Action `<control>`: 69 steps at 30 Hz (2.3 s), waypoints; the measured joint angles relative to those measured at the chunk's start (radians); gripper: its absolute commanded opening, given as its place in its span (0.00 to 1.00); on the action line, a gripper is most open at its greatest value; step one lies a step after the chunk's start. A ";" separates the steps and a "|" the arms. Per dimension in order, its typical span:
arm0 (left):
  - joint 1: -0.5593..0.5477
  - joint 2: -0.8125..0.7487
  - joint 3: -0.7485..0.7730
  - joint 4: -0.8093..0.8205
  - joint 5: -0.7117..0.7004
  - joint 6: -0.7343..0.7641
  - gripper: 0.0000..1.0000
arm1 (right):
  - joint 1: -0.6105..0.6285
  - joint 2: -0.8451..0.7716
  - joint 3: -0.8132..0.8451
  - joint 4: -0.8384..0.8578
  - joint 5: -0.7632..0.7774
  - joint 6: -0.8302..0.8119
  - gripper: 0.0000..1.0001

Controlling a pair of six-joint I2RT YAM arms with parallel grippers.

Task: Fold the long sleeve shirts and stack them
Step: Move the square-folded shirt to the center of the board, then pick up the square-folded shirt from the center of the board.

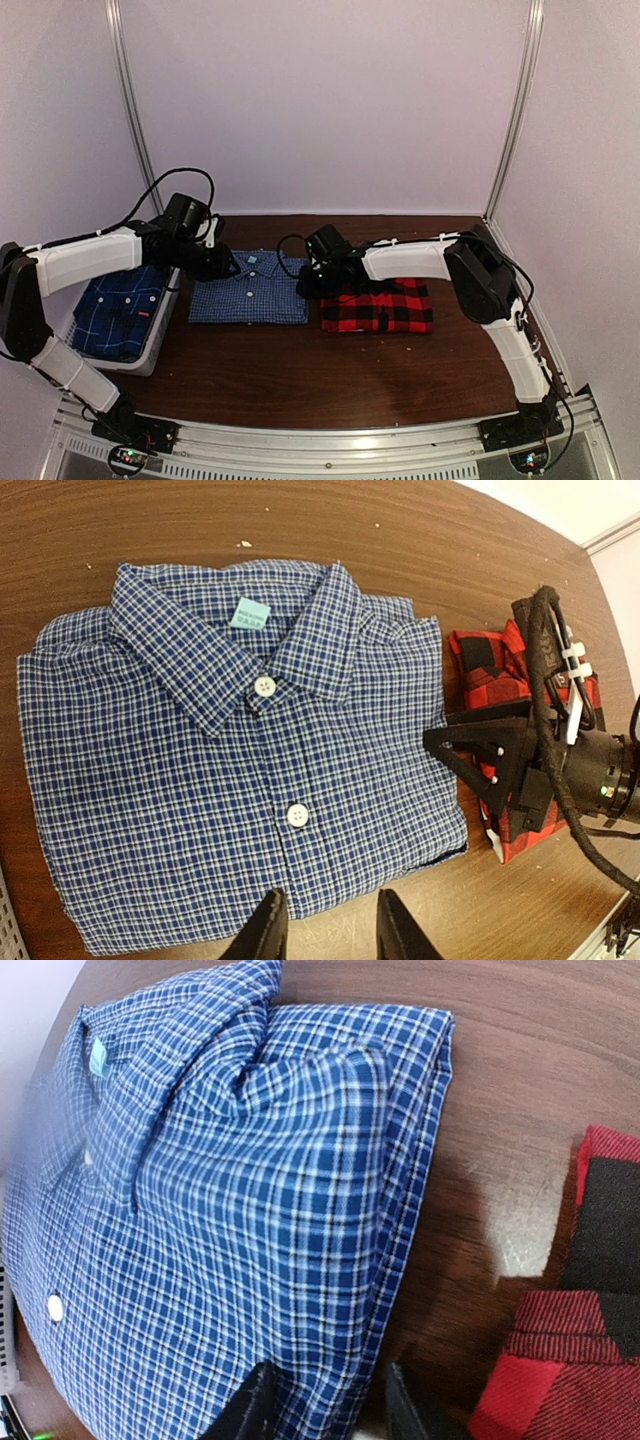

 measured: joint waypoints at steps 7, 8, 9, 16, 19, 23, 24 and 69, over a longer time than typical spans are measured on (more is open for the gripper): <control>0.011 0.021 0.002 -0.010 -0.017 0.011 0.32 | 0.000 0.019 0.017 0.002 -0.022 -0.002 0.10; 0.013 0.023 0.002 -0.012 -0.018 0.013 0.32 | 0.000 0.020 0.017 0.002 -0.023 -0.003 0.05; 0.016 0.024 0.002 -0.013 -0.020 0.014 0.32 | -0.001 0.021 0.017 0.001 -0.025 -0.005 0.01; 0.026 0.050 0.004 -0.022 -0.029 0.023 0.33 | -0.027 0.014 0.000 0.010 -0.053 -0.033 0.00; 0.031 0.077 0.018 -0.032 -0.035 0.029 0.33 | -0.054 -0.004 -0.029 0.015 -0.068 -0.047 0.00; 0.046 0.120 0.035 -0.036 -0.040 0.034 0.33 | -0.097 -0.030 -0.068 0.015 -0.082 -0.067 0.00; 0.053 0.132 0.037 -0.036 -0.043 0.035 0.33 | -0.103 -0.032 -0.071 0.014 -0.083 -0.072 0.00; 0.149 0.477 0.189 -0.005 -0.077 0.035 0.20 | -0.111 -0.036 -0.077 0.017 -0.126 -0.095 0.00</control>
